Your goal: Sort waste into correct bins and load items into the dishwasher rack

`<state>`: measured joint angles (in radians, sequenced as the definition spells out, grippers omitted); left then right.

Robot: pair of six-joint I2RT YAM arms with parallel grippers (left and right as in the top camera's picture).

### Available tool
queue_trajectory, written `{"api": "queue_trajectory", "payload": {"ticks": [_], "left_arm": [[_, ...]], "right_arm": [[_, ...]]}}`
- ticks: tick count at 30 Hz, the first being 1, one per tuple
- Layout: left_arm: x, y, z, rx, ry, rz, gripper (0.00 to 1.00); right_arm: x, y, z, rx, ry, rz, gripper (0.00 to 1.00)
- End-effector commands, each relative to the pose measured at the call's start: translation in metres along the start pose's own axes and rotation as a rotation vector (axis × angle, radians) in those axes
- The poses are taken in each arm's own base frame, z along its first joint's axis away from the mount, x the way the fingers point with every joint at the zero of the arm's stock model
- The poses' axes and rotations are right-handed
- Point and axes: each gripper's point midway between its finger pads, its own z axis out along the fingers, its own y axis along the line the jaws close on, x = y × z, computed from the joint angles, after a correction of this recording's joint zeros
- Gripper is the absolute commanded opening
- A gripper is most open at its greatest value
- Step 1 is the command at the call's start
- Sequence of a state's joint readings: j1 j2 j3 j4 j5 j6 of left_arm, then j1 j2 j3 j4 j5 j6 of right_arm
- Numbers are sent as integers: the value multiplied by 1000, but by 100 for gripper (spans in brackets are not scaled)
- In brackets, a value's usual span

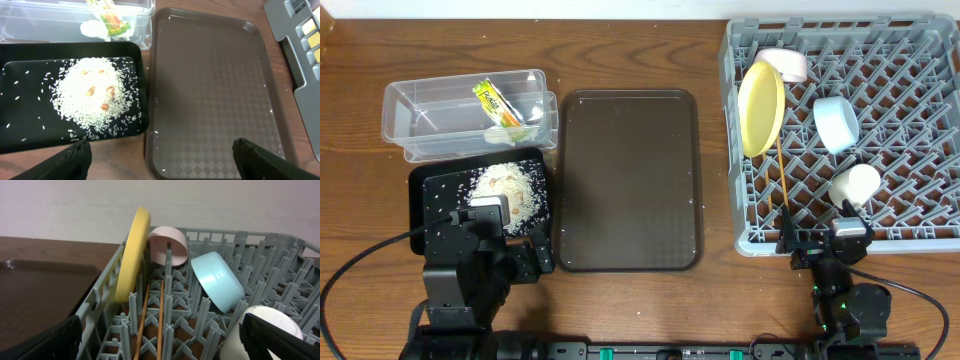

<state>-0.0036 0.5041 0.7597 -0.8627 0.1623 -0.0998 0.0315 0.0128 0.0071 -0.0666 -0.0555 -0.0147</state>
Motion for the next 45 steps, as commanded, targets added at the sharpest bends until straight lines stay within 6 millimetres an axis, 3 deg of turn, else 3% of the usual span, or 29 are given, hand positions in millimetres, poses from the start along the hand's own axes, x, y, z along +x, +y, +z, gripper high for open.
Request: {"api": "queue_trajectory", "payload": {"ticks": [1, 12, 16, 20, 27, 31, 37, 40, 45], "left_arm": [[0, 0, 0, 4, -2, 12, 93], [2, 0, 0, 4, 3, 11, 93], [2, 8, 0, -41, -16, 16, 93], [4, 18, 6, -78, -117, 22, 93], [13, 24, 40, -48, -323, 34, 93], [5, 24, 51, -22, -473, 42, 93], [-11, 23, 50, -2, -667, 51, 93], [-15, 30, 49, -38, -713, 37, 93], [0, 37, 62, -63, -646, 30, 93]], "right_arm": [[1, 2, 0, -8, 2, -10, 99], [1, 2, 0, -8, 2, -10, 99], [1, 2, 0, -8, 2, -10, 99], [1, 2, 0, -8, 2, -10, 99], [1, 2, 0, -8, 2, -10, 99], [1, 2, 0, -8, 2, -10, 99], [1, 2, 0, -8, 2, -10, 99], [1, 2, 0, -8, 2, -10, 99], [1, 2, 0, -8, 2, -10, 99]]}}
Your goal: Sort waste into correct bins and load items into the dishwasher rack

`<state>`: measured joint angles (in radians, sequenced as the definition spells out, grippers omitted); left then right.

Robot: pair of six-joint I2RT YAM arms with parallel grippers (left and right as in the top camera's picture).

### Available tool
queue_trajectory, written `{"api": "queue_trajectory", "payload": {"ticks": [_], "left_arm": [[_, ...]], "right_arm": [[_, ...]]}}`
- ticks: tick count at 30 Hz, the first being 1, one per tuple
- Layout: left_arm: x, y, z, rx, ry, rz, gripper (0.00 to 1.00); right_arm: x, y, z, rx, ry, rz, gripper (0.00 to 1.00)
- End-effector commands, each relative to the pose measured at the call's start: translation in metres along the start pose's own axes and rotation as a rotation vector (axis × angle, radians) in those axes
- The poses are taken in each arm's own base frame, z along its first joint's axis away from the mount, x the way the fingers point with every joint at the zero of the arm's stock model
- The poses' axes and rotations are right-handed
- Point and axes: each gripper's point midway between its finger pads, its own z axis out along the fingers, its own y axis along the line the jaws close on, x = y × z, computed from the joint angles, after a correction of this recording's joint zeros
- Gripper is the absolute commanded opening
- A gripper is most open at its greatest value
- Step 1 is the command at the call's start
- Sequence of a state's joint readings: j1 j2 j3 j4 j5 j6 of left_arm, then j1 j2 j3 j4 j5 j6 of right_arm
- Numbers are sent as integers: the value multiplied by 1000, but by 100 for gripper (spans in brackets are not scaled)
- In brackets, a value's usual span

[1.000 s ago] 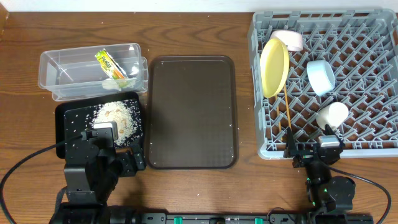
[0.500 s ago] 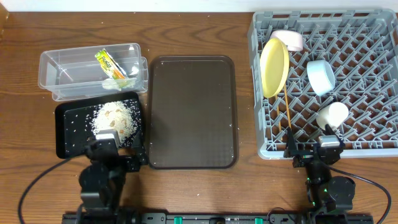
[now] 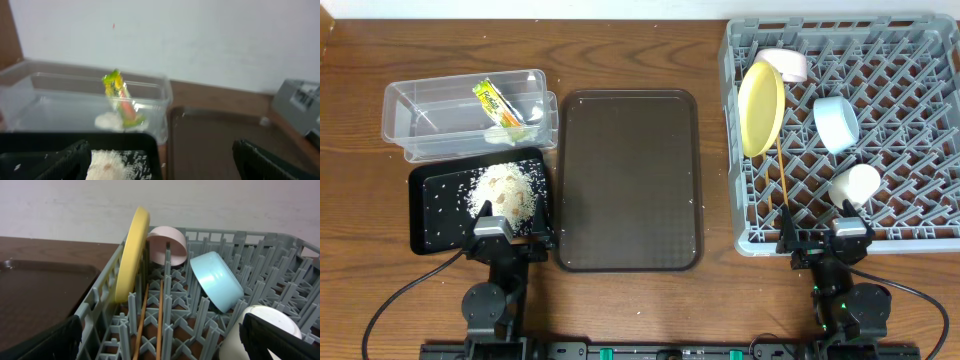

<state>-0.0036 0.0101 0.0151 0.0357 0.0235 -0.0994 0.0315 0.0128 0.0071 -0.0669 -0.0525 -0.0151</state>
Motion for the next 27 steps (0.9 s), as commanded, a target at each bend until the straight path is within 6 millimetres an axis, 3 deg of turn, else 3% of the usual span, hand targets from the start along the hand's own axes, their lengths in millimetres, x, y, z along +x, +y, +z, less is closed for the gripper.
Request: {"api": "queue_trajectory", "payload": {"ticks": [1, 5, 27], "left_arm": [[11, 6, 0, -30, 33, 17, 93], [29, 7, -1, -28, 108, 20, 93], [29, 7, -1, -29, 108, 20, 93]], "right_arm": [[1, 3, 0, -11, 1, -9, 99], [1, 3, 0, -11, 1, -10, 99], [1, 3, 0, -11, 1, -10, 99]]}}
